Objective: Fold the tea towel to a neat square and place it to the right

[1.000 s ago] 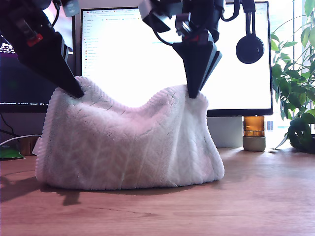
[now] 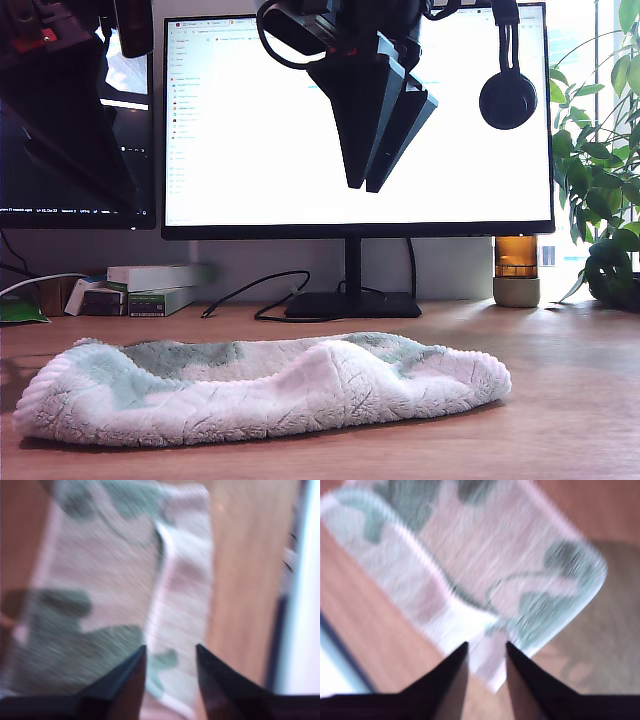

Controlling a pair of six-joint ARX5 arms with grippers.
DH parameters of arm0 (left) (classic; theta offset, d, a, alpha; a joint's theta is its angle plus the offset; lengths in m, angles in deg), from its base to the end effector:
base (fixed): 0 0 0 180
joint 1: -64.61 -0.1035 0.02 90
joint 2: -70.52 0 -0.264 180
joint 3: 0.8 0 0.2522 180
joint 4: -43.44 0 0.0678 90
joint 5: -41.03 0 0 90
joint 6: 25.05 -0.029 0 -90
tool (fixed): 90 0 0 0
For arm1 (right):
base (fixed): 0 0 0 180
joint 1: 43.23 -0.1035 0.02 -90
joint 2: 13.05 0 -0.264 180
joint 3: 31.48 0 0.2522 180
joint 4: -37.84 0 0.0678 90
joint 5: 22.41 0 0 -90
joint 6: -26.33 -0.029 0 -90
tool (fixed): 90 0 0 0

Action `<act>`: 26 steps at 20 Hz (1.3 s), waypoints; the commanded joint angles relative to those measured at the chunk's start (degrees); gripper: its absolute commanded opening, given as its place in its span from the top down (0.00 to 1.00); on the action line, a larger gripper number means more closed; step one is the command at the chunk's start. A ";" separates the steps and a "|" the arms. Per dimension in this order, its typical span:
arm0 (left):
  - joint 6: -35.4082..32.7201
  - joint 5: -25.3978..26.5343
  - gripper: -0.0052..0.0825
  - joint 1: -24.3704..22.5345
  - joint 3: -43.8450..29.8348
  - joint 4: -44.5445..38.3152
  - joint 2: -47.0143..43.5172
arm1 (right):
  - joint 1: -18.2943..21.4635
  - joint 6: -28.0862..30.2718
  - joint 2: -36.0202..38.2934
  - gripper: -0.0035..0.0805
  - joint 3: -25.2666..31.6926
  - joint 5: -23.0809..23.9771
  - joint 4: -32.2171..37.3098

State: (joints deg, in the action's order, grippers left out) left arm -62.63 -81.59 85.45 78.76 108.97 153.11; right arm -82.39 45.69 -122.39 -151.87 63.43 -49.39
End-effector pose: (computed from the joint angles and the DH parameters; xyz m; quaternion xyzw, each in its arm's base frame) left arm 0.2482 -0.1112 0.2661 0.1830 0.4107 -0.5323 0.7173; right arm 0.2918 0.2404 0.3070 -0.3059 0.5311 0.3853 0.6899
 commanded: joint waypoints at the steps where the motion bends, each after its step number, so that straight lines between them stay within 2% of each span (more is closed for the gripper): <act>1: 3.08 -0.76 0.97 -0.22 -0.11 -1.90 -0.17 | 0.44 -1.07 0.52 0.97 0.55 -1.14 3.72; 3: 6.19 -2.49 0.96 -0.22 -0.09 -2.86 -0.20 | 0.96 -6.43 0.52 0.97 0.55 -1.77 8.00; 5: 6.14 -6.36 0.96 -0.22 -0.07 -4.35 -0.20 | 0.96 -10.43 0.52 0.97 0.55 -1.86 12.33; 8: 9.92 -4.98 0.96 -0.70 -0.09 -10.80 -0.26 | 0.94 -14.29 0.52 0.97 0.44 -1.25 20.35; 12: 13.73 4.07 0.96 -2.01 -0.09 -18.91 -5.16 | 2.01 -15.04 2.40 0.97 0.44 3.21 25.68; 16: 15.10 4.42 0.96 -7.23 -0.11 -20.24 -10.75 | 3.52 -15.04 7.52 0.97 0.48 3.76 26.32; 19: 15.19 3.43 0.96 -10.43 -0.85 -20.17 -13.29 | 4.04 -15.06 11.91 0.97 1.18 6.88 27.61; 22: 15.76 3.28 0.96 -12.61 -3.02 -21.64 -16.55 | 4.11 -15.47 17.62 0.97 6.08 9.62 31.06; 26: 19.69 2.93 0.96 -13.77 -8.22 -27.30 -21.42 | 4.42 -15.98 27.74 0.97 18.73 11.08 37.00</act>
State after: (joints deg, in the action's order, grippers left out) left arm -43.59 -78.47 71.94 72.73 82.92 132.83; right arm -78.13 30.21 -95.62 -136.88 74.25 -13.66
